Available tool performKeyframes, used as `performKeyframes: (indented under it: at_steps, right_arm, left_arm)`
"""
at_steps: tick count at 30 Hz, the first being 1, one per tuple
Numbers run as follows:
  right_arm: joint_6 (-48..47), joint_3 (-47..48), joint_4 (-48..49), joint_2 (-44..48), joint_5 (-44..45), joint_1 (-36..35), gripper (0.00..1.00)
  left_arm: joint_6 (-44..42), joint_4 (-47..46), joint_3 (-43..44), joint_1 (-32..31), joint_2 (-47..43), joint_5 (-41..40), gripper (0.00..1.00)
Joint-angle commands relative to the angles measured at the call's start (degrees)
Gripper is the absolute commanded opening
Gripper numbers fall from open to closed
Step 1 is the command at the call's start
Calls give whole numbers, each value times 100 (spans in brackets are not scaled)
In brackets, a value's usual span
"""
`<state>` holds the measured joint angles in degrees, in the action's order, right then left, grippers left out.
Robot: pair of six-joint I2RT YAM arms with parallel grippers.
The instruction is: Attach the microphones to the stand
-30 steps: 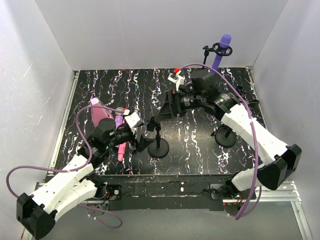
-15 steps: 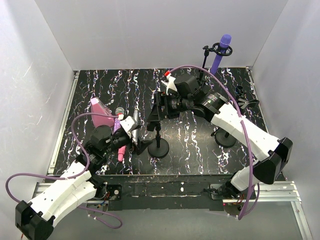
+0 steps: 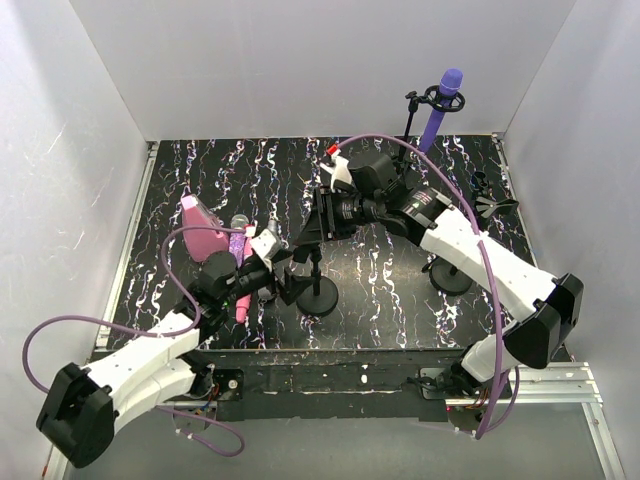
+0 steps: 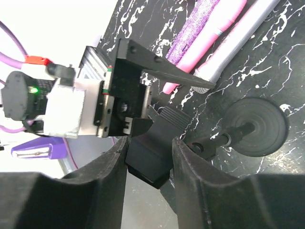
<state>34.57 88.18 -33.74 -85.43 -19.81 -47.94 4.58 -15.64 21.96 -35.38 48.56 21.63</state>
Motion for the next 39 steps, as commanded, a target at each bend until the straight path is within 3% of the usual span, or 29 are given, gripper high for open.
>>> performKeyframes:
  at_steps: [1, 13, 15, 17, 27, 31, 39]
  right_arm:
    - [243, -310, 376, 254, -505, 249, 35]
    - [832, -1162, 1009, 483, -1648, 821, 18]
    - [937, -1338, 1132, 527, -1771, 892, 17]
    - [999, -1479, 1220, 562, -1850, 918, 17]
    - [1298, -2225, 1606, 694, -2246, 1313, 16]
    - [1395, -2612, 1739, 765, -2351, 1498, 16]
    - [1684, -3246, 2151, 931, -2448, 1666, 16]
  left_arm:
    - [289, -1352, -261, -136, 469, -88, 94]
    - [324, -2628, -332, -637, 1771, -703, 82]
    - [385, -2742, -324, -655, 1920, -721, 74]
    - [465, -2822, -280, -672, 2078, -765, 57]
    - [728, -3261, -508, -690, 2325, -1204, 26]
    - [843, -3367, -710, -690, 2264, -1450, 19]
    - [957, -3393, -974, -690, 2062, -1688, 18]
